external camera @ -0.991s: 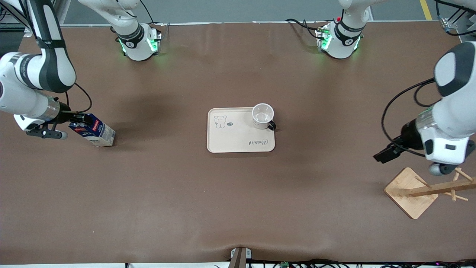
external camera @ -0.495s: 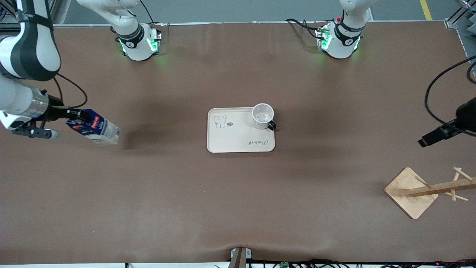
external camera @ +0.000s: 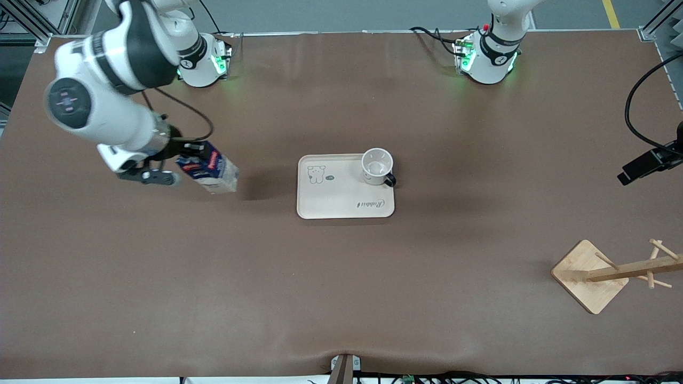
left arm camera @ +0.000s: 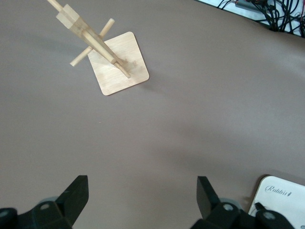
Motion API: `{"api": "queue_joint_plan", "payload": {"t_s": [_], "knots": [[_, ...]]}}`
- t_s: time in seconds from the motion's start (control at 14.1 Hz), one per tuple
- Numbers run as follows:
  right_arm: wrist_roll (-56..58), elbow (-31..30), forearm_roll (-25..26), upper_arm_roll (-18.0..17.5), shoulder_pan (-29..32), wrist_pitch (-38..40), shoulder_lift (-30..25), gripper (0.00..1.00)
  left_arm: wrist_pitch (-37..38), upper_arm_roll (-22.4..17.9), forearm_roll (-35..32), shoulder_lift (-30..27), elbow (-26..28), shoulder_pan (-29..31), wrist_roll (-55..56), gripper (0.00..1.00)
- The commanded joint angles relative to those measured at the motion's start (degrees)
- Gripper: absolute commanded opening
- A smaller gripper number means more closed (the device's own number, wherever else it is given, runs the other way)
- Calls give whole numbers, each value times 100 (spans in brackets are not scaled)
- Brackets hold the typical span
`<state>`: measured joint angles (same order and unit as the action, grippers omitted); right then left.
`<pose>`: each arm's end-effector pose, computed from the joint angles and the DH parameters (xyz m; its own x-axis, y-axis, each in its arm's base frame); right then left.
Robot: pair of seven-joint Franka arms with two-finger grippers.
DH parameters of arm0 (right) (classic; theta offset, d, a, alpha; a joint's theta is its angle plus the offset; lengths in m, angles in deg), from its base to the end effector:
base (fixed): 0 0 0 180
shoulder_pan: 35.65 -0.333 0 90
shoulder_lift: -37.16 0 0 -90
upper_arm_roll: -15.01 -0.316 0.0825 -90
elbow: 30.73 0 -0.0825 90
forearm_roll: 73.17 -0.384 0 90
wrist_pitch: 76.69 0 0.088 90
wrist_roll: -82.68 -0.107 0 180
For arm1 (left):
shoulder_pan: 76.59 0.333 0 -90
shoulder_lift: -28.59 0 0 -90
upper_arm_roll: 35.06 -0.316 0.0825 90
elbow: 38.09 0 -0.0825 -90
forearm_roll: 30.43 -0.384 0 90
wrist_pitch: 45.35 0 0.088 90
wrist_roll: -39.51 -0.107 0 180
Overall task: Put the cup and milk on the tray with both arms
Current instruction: 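Carry the milk carton with the right gripper onto the tray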
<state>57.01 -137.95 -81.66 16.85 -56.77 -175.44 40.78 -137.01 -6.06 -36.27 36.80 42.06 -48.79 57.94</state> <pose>0.5188 0.1962 0.4615 0.9582 -0.1406 -0.2490 -0.1531 -0.9877 -0.0312 0.5974 0.0217 0.6354 0.9497 0.3024 0.0816 0.3040 -0.9527 -0.0071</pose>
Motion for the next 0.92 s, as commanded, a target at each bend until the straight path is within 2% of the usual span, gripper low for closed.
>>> {"api": "queue_joint_plan", "payload": {"t_s": [0.0, 0.28, 0.5, 0.71, 0.85], "knots": [[-560, 498, -162, 88, -663, 40, 436, 0, 113, 53, 21, -302, 71, 278, -427, 100], [-1842, 1719, -22, 106, -1648, 57, 1639, 0, 324, 27, 56, -425, 71, 270, -622, 100], [-2047, 1862, 181, 97, -1888, 40, 1914, 0, 437, -69, 56, -531, 115, 138, -639, 100], [-2056, 1854, 24, 88, -1949, -266, 2090, 0, 570, -744, 188, -697, 176, -563, -622, 100], [-2056, 1845, -169, 88, -2063, -400, 2213, 0, 640, -1464, 267, -759, 185, -1239, -631, 100]]}}
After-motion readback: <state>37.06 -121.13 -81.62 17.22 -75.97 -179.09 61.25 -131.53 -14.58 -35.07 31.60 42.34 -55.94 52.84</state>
